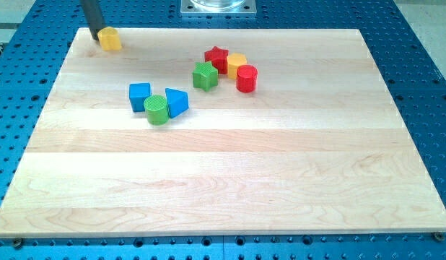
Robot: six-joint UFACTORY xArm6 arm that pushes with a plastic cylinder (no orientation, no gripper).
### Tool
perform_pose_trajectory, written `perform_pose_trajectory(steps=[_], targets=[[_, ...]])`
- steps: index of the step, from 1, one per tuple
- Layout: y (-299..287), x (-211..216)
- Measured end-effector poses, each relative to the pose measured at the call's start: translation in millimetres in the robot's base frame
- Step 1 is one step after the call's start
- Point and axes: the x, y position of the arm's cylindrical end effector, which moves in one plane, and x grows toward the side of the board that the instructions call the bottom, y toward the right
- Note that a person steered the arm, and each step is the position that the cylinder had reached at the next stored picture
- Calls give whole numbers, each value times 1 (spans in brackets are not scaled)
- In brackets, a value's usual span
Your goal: Push the blue triangle into the red star
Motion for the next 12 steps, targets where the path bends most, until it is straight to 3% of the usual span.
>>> perform_pose_trajectory(steps=[1,2,4,5,6,7,8,9,10,11,12], targets=[[-16,17],[-11,89],[-2,94],[85,99],[129,143],[110,214],[179,238],[194,200],[139,162],[185,199],[140,201]])
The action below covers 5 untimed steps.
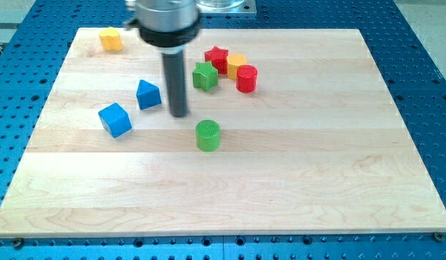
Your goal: Push the blue triangle into the red star
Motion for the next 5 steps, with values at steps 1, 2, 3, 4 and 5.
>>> perform_pose_trajectory(steps=[1,2,3,4,5], targets=[[-47,-42],[-35,-106],[-38,-17],[-102,-23],[-69,-85]])
